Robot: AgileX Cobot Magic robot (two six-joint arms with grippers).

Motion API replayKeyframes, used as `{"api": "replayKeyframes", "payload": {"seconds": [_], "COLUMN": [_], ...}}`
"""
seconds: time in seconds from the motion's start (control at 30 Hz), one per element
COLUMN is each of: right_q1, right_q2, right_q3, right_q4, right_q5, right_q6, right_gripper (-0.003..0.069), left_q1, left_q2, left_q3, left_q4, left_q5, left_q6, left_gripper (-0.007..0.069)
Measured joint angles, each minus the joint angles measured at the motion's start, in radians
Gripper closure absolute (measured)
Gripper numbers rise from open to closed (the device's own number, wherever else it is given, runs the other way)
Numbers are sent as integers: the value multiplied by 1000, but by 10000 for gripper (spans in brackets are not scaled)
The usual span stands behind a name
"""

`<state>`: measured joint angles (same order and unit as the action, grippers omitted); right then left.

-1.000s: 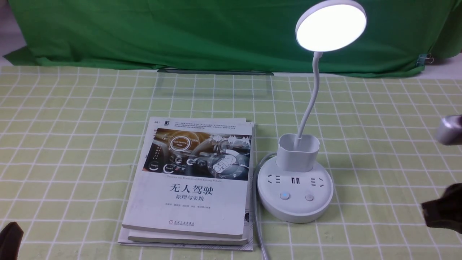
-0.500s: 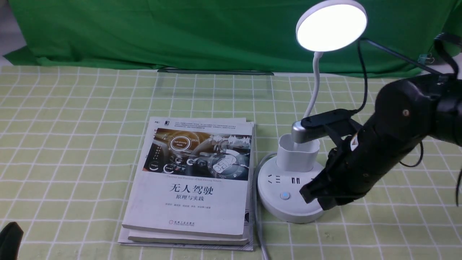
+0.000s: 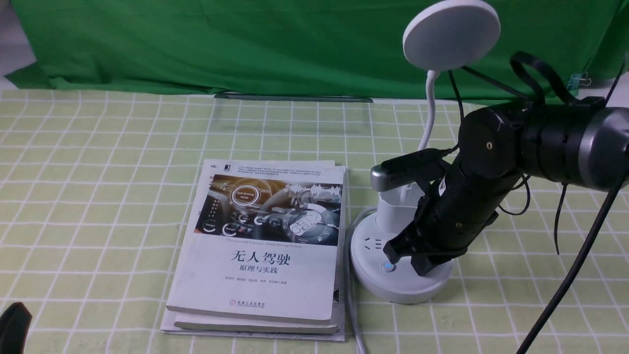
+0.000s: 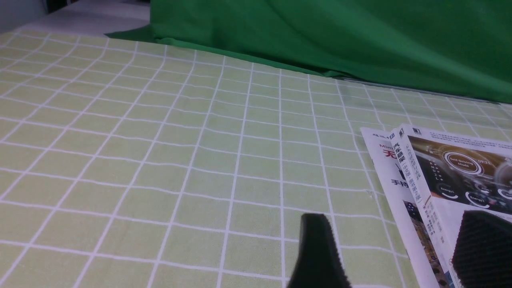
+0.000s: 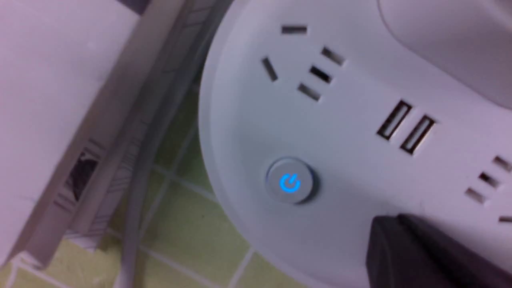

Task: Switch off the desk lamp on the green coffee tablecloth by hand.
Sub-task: 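Press the power button on the lamp base to turn the lamp off with the right gripper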

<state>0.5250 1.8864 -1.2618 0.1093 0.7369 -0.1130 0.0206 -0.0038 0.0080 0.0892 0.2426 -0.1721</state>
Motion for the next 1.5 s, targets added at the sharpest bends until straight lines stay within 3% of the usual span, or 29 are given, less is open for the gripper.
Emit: {"api": "replayKeyframes", "payload": {"seconds": [0.63, 1.17, 1.5], "right_q1": [1, 1, 1], "right_q2": [-100, 7, -118], "right_q3": [2, -8, 4], "right_q4": [-4, -5, -6], "right_q5": [18, 6, 14], "right_q6": [0, 1, 3], "right_gripper": [616, 616, 616], "left_q1": [0, 0, 0], "left_q2": [0, 0, 0], "left_q3": [0, 0, 0], "left_q4": [0, 0, 0], "left_q5": [0, 0, 0], "left_q6": [0, 0, 0], "left_gripper": [214, 214, 214]}}
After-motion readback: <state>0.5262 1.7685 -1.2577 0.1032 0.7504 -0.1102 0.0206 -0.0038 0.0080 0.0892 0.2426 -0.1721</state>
